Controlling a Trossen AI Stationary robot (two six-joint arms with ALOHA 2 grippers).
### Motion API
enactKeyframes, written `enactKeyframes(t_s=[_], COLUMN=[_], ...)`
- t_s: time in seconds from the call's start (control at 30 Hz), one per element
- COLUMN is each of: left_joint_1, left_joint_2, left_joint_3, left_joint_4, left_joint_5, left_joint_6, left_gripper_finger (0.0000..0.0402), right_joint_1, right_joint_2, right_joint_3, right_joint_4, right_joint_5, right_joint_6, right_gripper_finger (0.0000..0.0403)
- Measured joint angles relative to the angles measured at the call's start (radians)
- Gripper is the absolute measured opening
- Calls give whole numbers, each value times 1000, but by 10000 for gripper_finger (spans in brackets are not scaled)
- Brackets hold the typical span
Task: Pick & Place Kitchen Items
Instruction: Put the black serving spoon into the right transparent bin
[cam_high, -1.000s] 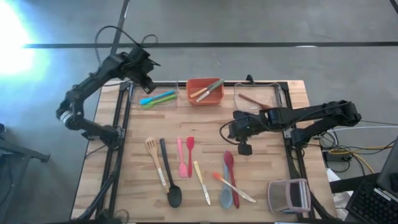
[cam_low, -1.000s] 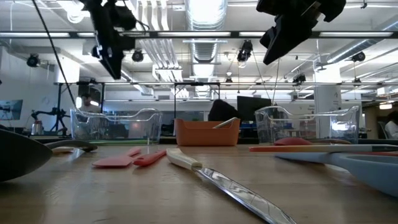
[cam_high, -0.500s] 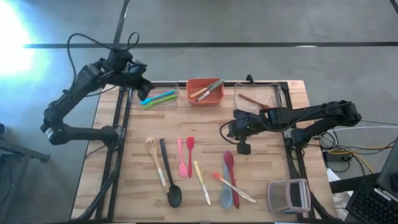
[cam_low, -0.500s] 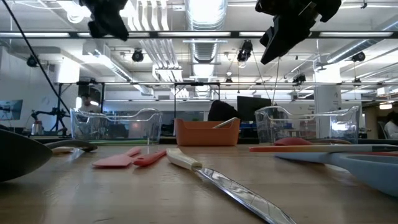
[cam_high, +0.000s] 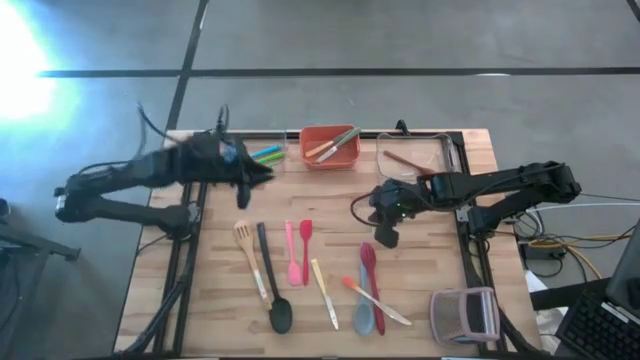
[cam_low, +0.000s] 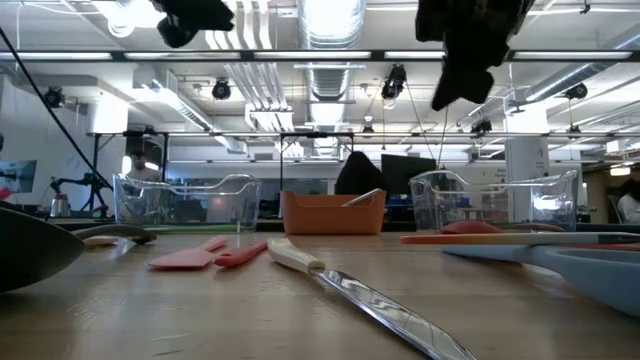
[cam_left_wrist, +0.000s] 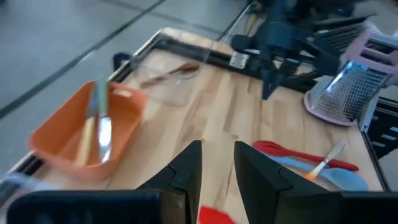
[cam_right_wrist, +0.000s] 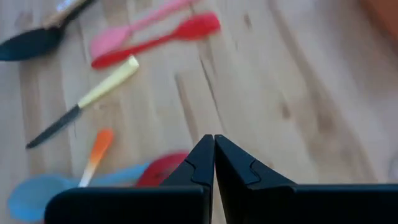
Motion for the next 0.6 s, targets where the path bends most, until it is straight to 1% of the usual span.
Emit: enactKeyframes(t_s=[0.1,0.2,0.27,0.33,0.43,0.53,0.6], left_joint_1=[-115,-200,-243,-285,-355,-425,-467], left_joint_2=[-14,-13,-11,-11,-11,-9,-4], left_joint_3=[-169,-324,-403,-463,-512,-514,-495], left_joint_4=[229,436,516,541,528,486,419], left_joint_5=[-68,-80,-83,-83,-84,-86,-100], left_joint_6=[7,16,12,-7,-15,-16,-24], left_gripper_finger=[96,96,96,96,96,96,96], right_joint_1=[2,6,7,9,8,9,9], right_joint_2=[0,0,0,0,0,0,0], right_joint_3=[0,0,0,0,0,0,0], right_joint_4=[-95,-178,-195,-194,-179,-171,-171], right_joint_5=[-45,-68,-68,-68,-66,-58,-40], right_joint_6=[72,113,114,113,102,91,87], right_gripper_finger=[9,9,9,9,9,9,9])
